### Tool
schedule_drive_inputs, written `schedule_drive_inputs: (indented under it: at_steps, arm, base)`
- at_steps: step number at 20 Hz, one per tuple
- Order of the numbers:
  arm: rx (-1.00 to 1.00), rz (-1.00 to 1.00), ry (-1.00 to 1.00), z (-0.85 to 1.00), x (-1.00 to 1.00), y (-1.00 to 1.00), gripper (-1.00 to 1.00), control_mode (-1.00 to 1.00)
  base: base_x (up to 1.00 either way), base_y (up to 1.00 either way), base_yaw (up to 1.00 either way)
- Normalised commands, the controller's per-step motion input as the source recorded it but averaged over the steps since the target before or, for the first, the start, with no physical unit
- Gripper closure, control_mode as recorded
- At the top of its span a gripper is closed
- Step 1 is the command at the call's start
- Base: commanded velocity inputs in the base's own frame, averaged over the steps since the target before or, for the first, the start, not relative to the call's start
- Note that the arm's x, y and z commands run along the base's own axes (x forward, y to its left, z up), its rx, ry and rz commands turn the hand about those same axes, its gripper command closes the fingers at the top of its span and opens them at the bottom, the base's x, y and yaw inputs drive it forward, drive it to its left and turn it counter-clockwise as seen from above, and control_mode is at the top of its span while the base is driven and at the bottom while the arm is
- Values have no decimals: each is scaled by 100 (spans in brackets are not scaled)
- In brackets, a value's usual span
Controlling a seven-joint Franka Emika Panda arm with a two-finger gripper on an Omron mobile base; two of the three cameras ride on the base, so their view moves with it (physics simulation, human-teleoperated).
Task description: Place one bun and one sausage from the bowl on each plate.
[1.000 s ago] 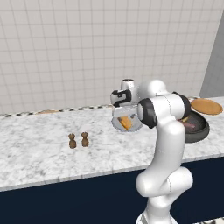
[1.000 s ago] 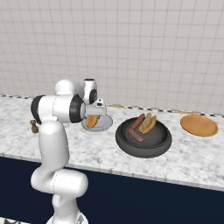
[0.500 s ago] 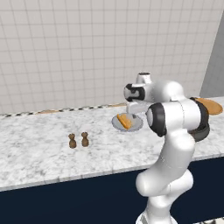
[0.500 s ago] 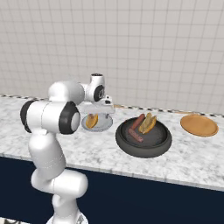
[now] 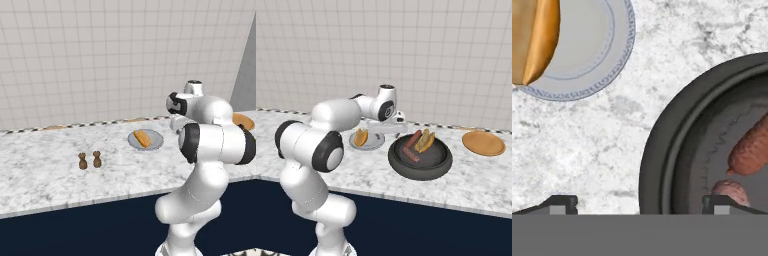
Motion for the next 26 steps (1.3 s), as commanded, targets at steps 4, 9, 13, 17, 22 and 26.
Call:
schedule_drive_inputs:
  at_steps: [4, 9, 13, 17, 22, 26]
  arm:
    - [3, 5, 0, -11, 0, -61, -100, -100]
    - [2, 4, 0, -16, 9, -40, -100, -100]
    - [3, 4, -1, -22, 7, -56, -100, -100]
    - [0, 1, 0, -17, 0, -46, -100, -100]
    - [0, 1, 1, -14, -36, -14, -100, -100]
    - [0, 0, 1, -17, -44, 0, -100, -100]
  base:
    - [0, 0, 0]
    - [0, 0, 0]
    - [0, 0, 0]
    - [0, 0, 0]
    - [0, 0, 0]
    - [0, 0, 0]
